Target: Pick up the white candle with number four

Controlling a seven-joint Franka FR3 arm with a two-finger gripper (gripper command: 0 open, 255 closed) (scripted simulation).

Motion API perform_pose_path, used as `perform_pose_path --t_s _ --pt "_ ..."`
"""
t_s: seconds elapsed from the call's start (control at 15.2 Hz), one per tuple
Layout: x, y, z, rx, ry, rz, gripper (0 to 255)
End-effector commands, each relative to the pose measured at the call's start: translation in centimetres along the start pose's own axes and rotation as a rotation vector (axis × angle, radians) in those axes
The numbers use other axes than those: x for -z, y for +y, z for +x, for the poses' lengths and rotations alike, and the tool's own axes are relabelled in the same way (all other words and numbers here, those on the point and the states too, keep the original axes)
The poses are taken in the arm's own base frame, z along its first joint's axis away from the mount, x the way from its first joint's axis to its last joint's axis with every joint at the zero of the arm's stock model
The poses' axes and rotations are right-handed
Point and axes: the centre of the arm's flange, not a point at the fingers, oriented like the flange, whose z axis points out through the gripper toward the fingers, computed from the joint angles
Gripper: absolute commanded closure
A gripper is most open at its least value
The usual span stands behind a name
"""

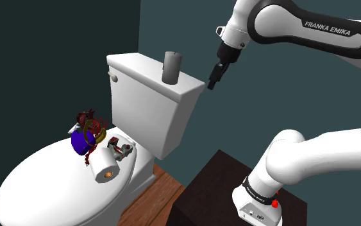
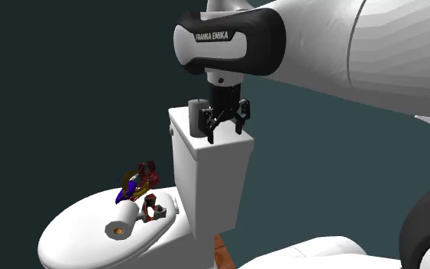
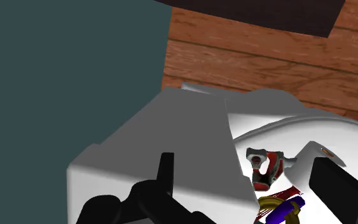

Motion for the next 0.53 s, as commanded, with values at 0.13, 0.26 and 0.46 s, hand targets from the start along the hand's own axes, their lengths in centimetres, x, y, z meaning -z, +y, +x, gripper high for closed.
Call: perform_pose_path --t_s 0.13,0.26,0.46 --pt "0.4 -0.8 2.3 -0.102 0.008 0.002 0" --pt "0.9 -1.3 4.7 -0.204 0.017 0.005 0" --pt "1.6 -1.7 8.4 -0.357 0.029 0.009 0"
